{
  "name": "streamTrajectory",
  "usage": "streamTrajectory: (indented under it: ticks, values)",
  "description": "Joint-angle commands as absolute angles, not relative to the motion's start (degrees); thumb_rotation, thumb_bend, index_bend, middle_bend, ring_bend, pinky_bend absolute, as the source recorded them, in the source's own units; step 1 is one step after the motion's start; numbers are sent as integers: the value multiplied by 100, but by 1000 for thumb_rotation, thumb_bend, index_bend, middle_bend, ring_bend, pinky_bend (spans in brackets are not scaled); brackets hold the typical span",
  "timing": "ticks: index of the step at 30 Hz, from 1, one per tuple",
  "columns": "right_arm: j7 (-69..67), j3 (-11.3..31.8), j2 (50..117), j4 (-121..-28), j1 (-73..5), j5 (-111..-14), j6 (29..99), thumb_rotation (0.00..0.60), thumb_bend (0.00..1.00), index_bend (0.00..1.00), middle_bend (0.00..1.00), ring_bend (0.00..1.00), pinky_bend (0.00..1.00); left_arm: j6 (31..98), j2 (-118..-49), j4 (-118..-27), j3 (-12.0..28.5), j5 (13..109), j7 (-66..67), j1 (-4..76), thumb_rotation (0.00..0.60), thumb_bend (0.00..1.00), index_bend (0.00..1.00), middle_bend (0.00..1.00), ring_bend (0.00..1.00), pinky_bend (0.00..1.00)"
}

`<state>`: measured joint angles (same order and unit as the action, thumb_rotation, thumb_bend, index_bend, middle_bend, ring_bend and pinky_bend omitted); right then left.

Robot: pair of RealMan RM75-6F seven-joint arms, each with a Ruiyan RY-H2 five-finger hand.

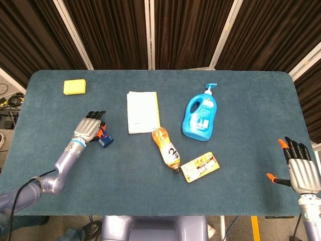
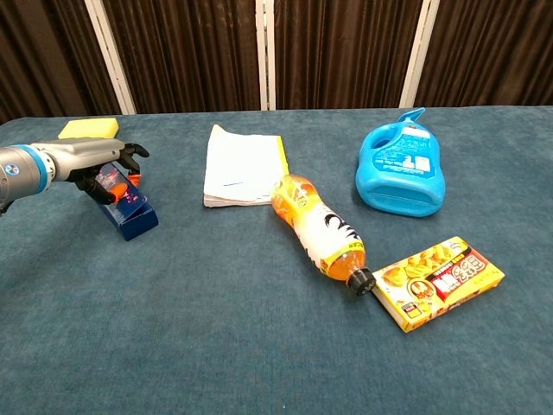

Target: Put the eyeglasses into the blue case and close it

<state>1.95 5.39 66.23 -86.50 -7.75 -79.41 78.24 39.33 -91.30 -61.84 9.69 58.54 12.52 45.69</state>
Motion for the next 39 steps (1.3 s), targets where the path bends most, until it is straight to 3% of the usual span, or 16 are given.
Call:
streamTrajectory:
  ticks: [1,2,4,6,10,22,24,28,30,34,39]
  values:
    - [190,542,6624,-8646,-775,-7938,7826,600,0,0,0,0,0,3956,-9185,-6134,977,5822,1273,4587,600,641,616,0,0,0]
    - [188,543,6623,-8646,-775,-7937,7826,600,0,0,0,0,0,3974,-9202,-6119,982,5823,1266,4589,600,635,564,0,0,0]
    - [184,543,6621,-8645,-774,-7937,7825,600,0,0,0,0,0,4034,-9232,-6095,999,5854,1200,4575,600,615,351,0,0,0]
    - [186,542,6622,-8643,-776,-7940,7823,600,0,0,0,0,0,4086,-9239,-6084,1014,5930,1088,4559,600,600,199,0,0,0]
    - [186,540,6624,-8640,-778,-7946,7821,600,0,0,0,0,0,4175,-9250,-6044,1036,6101,851,4532,600,582,29,0,0,0]
    - [207,540,6628,-8649,-777,-7937,7818,600,0,0,0,0,0,4315,-9163,-6083,1172,6351,428,4555,600,566,0,0,0,0]
    - [204,539,6629,-8645,-777,-7929,7810,600,0,0,0,0,0,4338,-9019,-6244,1180,6448,306,4537,600,487,0,0,0,0]
    - [199,537,6631,-8638,-780,-7930,7801,600,0,0,0,0,0,4217,-8614,-6601,1073,6644,239,4523,600,148,0,0,0,0]
    - [201,538,6631,-8640,-781,-7932,7803,600,0,0,0,0,0,4071,-8418,-6723,971,6705,310,4542,600,29,0,0,0,0]
    - [214,533,6630,-8657,-783,-7953,7812,600,0,0,0,0,0,3765,-8224,-6721,759,6714,469,4573,600,0,0,0,0,0]
    - [257,524,6639,-8688,-795,-7974,7805,600,0,0,0,0,0,3531,-8455,-6332,649,6744,393,4644,600,0,0,0,0,0]
